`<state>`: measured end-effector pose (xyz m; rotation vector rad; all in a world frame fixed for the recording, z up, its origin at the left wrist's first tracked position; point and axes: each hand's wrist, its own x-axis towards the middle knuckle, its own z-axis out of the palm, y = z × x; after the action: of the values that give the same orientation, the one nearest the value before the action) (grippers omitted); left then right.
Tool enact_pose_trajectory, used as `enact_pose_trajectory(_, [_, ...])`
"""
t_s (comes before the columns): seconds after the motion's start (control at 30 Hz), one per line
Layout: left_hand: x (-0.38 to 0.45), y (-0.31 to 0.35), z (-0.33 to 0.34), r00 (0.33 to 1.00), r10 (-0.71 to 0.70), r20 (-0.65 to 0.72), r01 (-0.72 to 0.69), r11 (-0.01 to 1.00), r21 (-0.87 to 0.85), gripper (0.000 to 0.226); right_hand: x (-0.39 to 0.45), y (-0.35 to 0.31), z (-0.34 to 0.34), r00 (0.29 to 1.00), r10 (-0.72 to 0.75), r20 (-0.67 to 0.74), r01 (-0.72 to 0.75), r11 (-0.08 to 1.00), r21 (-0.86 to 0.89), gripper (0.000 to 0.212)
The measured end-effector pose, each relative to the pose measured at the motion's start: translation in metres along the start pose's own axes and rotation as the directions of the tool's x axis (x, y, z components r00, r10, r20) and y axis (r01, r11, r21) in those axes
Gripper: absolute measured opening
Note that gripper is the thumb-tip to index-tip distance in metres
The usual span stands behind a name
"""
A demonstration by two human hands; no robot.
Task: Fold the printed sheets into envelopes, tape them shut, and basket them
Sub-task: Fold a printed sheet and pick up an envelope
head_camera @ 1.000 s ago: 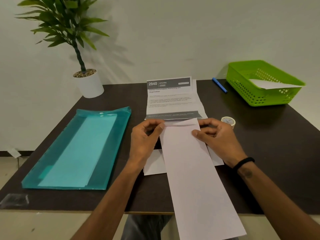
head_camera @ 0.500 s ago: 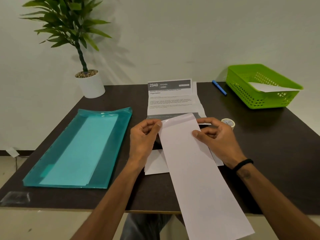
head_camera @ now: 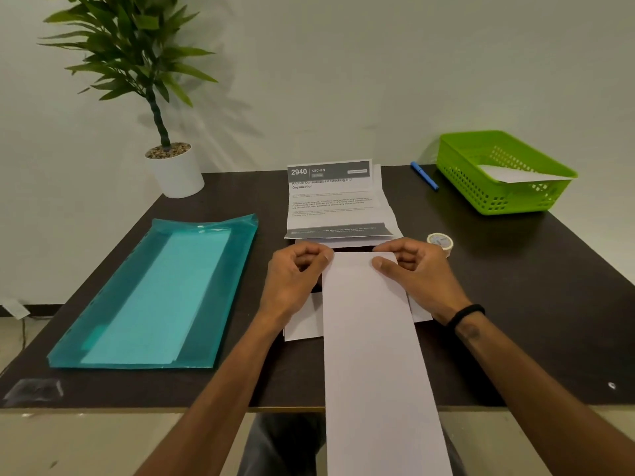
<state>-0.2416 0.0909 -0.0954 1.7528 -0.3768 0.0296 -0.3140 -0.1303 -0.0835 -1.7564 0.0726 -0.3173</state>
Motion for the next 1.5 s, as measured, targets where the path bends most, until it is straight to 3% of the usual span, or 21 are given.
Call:
enact_pose_trajectory(0.37, [0.003,-0.005,-0.003,0.997,-0.010,-0.073,0.001,0.993,-0.120,0.018,0.001,0.004,-0.003,1.000,0.028,0.014,-0.029,0.999,0.036,0.022])
enact_pose_trajectory(0.63, [0.003,-0.004,0.002,0.997,0.039,-0.063,-0.034,0.996,0.086,0.009,0.002,0.005,-0.003,0.999,0.031,0.020,-0.032,0.999,0.021,0.021])
enact_pose_trajectory(0.83, [0.003,-0.004,0.002,0.998,0.037,-0.058,-0.029,0.991,0.134,0.006,0.002,0.006,-0.003,0.999,0.029,0.031,-0.029,1.000,0.003,0.022])
enact_pose_trajectory(1.03, [0.004,-0.005,-0.002,0.995,-0.021,-0.101,0.017,0.999,-0.038,0.017,0.002,0.005,-0.003,1.000,0.017,0.026,-0.018,1.000,0.017,0.021])
enact_pose_trajectory(1.23, [0.002,-0.005,-0.001,0.992,-0.015,-0.124,0.006,0.997,-0.073,0.022,0.003,0.008,-0.003,1.000,0.027,-0.006,-0.026,0.998,0.057,0.022])
enact_pose_trajectory(1.5, [-0.001,0.008,0.001,0.991,-0.057,-0.122,0.053,0.998,-0.036,0.032,0.006,0.010,-0.008,0.994,0.074,-0.082,-0.052,0.970,0.239,0.024])
